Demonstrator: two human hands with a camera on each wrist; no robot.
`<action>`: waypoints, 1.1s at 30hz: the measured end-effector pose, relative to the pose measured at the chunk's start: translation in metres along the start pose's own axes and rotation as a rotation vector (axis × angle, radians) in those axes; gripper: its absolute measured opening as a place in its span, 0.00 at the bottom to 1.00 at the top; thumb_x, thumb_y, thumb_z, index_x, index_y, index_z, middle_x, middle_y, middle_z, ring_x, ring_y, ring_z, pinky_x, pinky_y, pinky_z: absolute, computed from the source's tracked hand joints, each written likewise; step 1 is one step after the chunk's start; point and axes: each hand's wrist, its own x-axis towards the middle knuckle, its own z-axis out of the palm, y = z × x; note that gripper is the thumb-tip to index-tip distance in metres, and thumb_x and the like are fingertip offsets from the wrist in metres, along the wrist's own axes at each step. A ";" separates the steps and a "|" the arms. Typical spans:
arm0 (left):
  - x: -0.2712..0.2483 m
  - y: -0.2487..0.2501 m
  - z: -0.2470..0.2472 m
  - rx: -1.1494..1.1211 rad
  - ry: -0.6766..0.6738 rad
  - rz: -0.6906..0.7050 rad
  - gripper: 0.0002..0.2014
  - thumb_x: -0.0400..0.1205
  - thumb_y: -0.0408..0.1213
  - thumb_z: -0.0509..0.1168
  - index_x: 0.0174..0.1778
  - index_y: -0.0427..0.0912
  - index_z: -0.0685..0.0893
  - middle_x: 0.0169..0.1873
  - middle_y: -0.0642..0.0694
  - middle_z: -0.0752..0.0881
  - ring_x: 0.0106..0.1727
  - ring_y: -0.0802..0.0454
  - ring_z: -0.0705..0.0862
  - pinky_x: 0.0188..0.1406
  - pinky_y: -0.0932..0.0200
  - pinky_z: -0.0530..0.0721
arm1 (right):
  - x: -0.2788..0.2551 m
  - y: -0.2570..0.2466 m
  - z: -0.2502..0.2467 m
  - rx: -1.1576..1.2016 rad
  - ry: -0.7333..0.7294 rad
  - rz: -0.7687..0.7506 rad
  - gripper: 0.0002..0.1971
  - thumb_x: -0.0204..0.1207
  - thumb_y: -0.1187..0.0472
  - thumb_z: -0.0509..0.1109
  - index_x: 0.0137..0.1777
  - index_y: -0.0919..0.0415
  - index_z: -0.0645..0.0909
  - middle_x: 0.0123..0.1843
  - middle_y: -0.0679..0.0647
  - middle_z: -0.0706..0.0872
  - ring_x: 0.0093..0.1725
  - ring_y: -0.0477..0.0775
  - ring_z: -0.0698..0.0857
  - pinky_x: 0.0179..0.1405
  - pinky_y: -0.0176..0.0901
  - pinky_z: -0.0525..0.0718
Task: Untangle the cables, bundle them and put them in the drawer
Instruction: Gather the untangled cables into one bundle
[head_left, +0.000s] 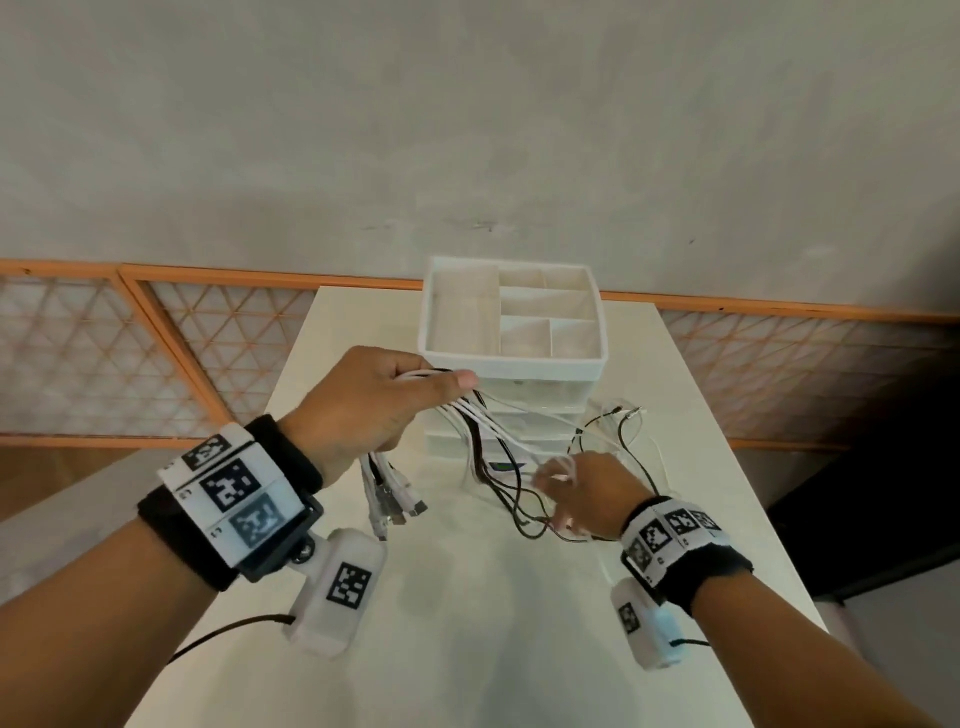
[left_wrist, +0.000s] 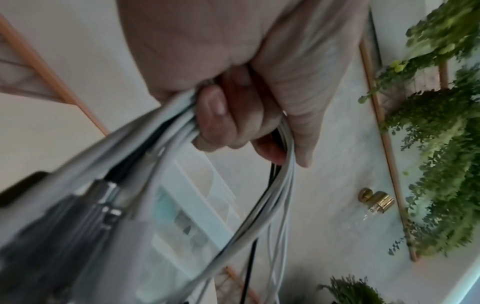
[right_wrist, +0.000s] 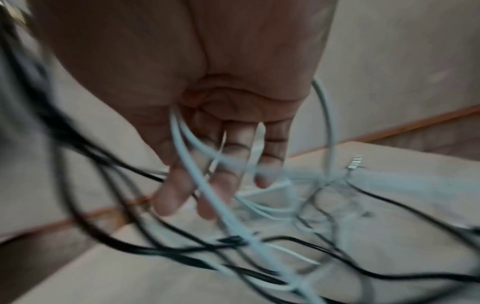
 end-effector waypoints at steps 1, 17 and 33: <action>-0.001 0.003 -0.004 0.006 -0.005 -0.007 0.23 0.77 0.47 0.74 0.16 0.48 0.81 0.22 0.48 0.55 0.25 0.49 0.51 0.28 0.55 0.51 | 0.005 0.015 -0.004 -0.103 0.019 0.090 0.16 0.86 0.49 0.59 0.64 0.49 0.84 0.47 0.49 0.94 0.47 0.48 0.90 0.63 0.51 0.85; 0.009 -0.009 0.014 0.066 0.045 -0.029 0.16 0.74 0.50 0.77 0.25 0.45 0.87 0.18 0.50 0.63 0.20 0.51 0.58 0.21 0.62 0.59 | -0.028 -0.072 -0.023 0.095 0.532 -0.562 0.27 0.72 0.55 0.78 0.72 0.46 0.79 0.63 0.40 0.84 0.37 0.43 0.83 0.42 0.30 0.80; 0.002 -0.013 -0.002 -0.061 0.066 -0.027 0.16 0.76 0.49 0.75 0.38 0.37 0.91 0.18 0.49 0.59 0.21 0.50 0.54 0.24 0.61 0.56 | 0.022 0.082 -0.016 -0.069 0.458 0.276 0.29 0.74 0.49 0.78 0.75 0.50 0.77 0.61 0.59 0.90 0.62 0.62 0.87 0.63 0.50 0.83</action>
